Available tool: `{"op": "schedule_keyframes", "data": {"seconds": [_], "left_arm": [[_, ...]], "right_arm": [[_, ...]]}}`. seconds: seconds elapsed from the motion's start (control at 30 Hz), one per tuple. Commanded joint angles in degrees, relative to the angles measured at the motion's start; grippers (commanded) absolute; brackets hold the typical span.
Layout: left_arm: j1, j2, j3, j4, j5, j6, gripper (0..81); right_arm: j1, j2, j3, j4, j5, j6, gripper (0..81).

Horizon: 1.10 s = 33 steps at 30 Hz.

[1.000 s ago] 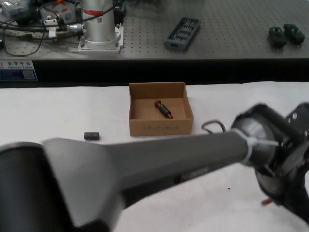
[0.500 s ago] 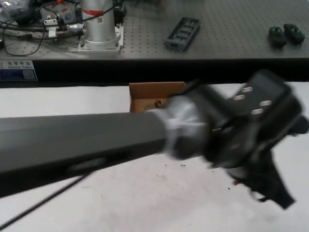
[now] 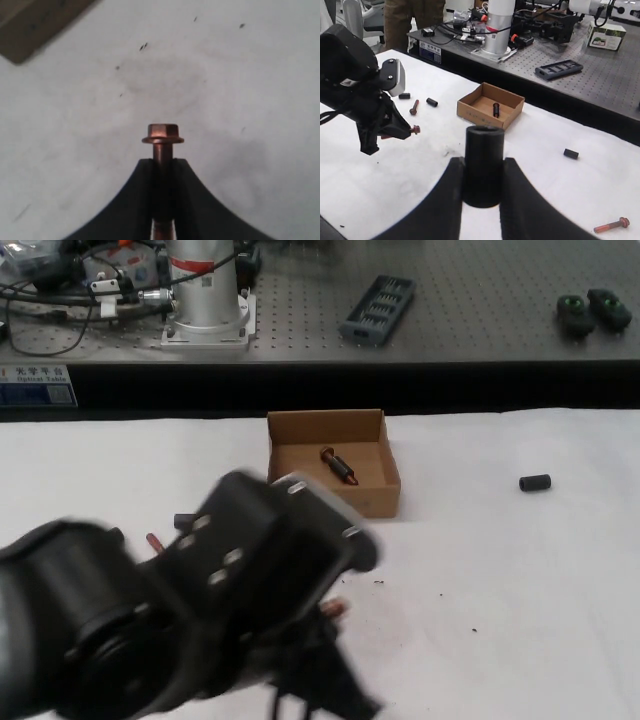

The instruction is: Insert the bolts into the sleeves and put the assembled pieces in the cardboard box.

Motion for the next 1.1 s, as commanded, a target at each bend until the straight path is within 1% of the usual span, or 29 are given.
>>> {"op": "schedule_keyframes", "data": {"seconds": [0.0,0.2,0.37,0.47,0.67,0.83,1.07], "left_arm": [[3.69,-2.20,6.75,-0.62,-0.89,-1.09,0.6],[6.60,-2.10,8.92,0.35,2.72,-0.64,0.6],[7.78,-2.10,8.92,1.16,3.35,1.96,0.6],[8.88,-2.10,8.92,3.10,5.16,4.37,0.6],[11.25,-2.10,8.92,5.38,6.74,5.76,0.6],[12.03,0.34,8.92,5.38,11.00,7.02,0.6],[12.00,6.87,8.26,4.76,11.13,7.29,0.6]], "right_arm": [[0.09,-0.36,0.34,-1.65,-0.43,0.35,6.6],[0.09,-0.36,3.01,-4.72,-2.18,-0.35,6.6],[0.09,-0.36,3.84,-5.18,-2.17,-1.29,6.6],[0.09,-0.36,3.82,-5.41,-2.17,-1.29,6.6],[0.09,-0.36,3.82,-5.44,-2.17,-1.29,6.6],[0.09,-0.36,3.82,-5.44,-2.17,-1.29,6.6],[0.09,-0.36,3.82,-5.44,-2.17,-1.29,6.6]]}}
